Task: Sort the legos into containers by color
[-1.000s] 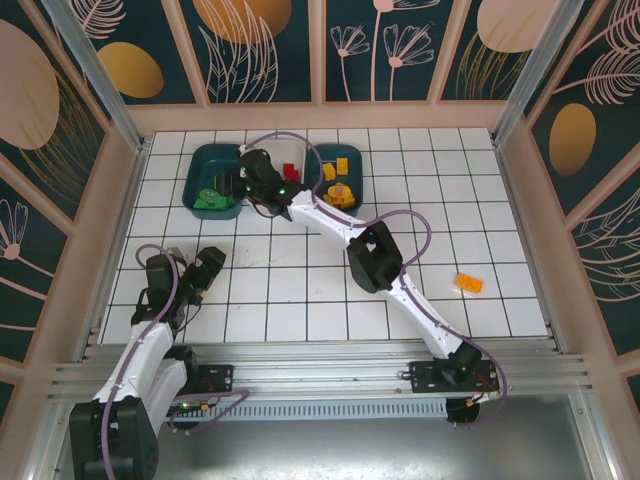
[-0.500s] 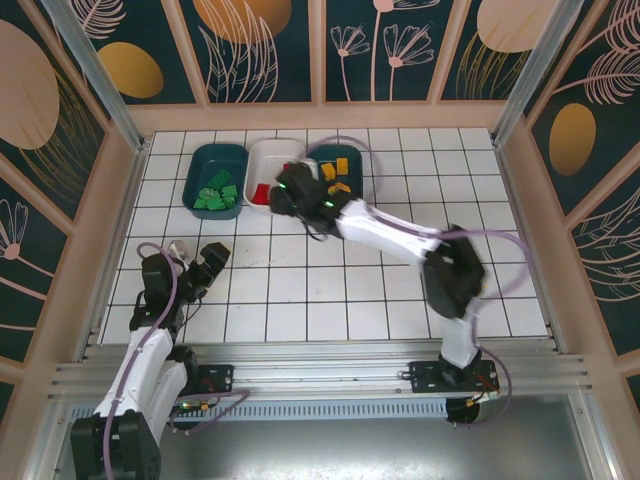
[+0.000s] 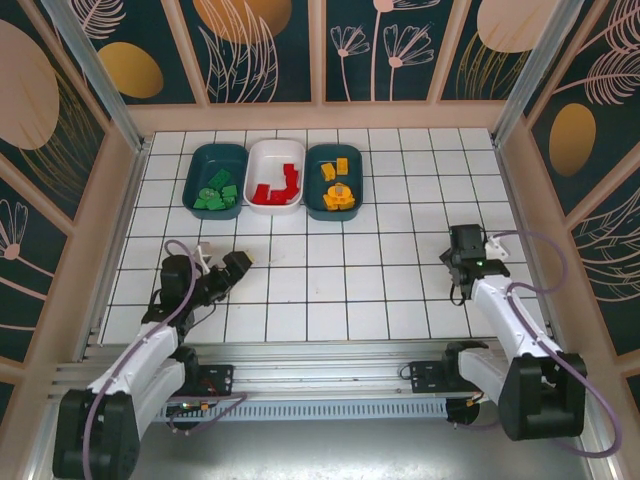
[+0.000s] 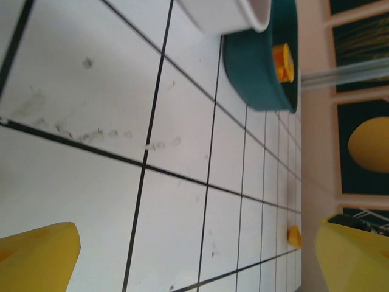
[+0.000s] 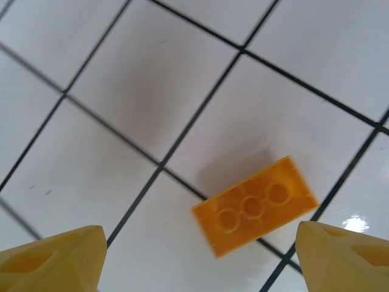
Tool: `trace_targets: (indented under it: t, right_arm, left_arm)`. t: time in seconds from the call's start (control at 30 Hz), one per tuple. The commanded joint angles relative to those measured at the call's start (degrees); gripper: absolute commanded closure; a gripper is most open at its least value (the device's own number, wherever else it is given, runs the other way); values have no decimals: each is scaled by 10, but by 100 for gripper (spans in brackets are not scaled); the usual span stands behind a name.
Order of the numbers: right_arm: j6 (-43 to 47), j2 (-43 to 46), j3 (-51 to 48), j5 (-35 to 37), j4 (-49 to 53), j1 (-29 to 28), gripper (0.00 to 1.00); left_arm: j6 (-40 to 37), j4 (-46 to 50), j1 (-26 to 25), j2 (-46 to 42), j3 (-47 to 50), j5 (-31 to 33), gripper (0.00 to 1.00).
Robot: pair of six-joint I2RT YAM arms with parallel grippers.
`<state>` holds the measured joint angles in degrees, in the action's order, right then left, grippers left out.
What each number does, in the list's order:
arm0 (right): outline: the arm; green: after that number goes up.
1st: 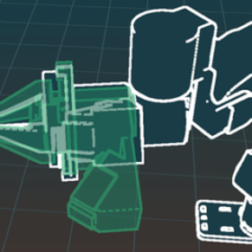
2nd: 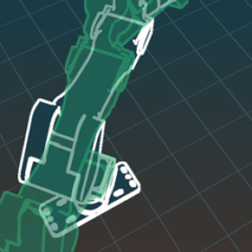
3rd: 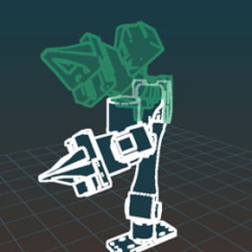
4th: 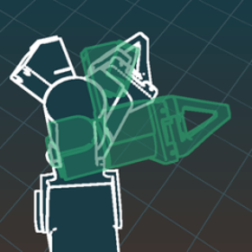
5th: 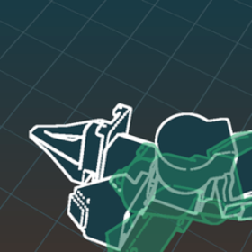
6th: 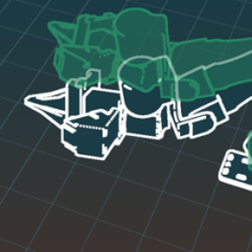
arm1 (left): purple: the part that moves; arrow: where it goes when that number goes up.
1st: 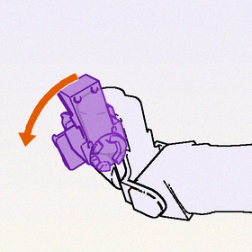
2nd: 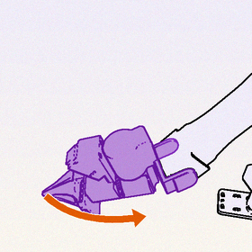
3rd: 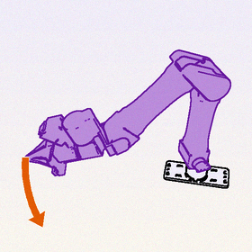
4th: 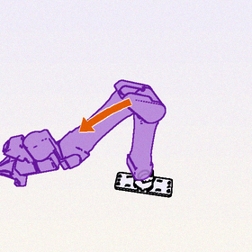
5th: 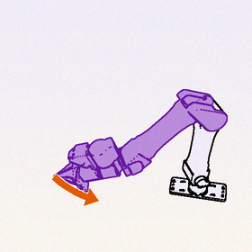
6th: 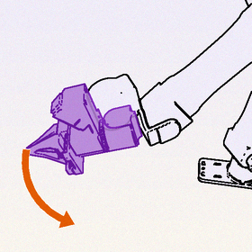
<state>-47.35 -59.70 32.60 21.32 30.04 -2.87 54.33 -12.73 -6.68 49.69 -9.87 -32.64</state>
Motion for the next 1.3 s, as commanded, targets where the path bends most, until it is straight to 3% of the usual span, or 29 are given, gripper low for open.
trace_targets:
  t: [0.0,0.07,0.27,0.43,0.67,0.9,1.1,1.27]
  right_arm:
    - [-14,-48,-2,-6,-6,34,15]
    - [-3,-82,-8,-60,-28,81,15]
    - [19,-126,-26,-111,-84,96,21]
    - [41,-143,-19,-150,-113,96,32]
    - [58,-151,-17,-158,-123,96,58]
    - [65,-151,-17,-179,-135,93,73]
    - [53,-142,28,-187,-122,30,76]
    - [34,-168,128,-177,-137,-102,75]
  left_arm:
    - [5,-60,-8,22,-18,-10,1]
    - [4,-65,-8,26,-20,-12,1]
    - [-3,-57,-9,28,-31,-11,1]
    - [1,-67,-10,43,-36,-11,1]
    - [3,-72,-10,53,-36,-10,1]
    - [1,-66,-9,55,-43,-9,2]
    - [-7,-52,-10,62,-60,-2,1]
    - [-3,-57,-10,79,-66,8,1]
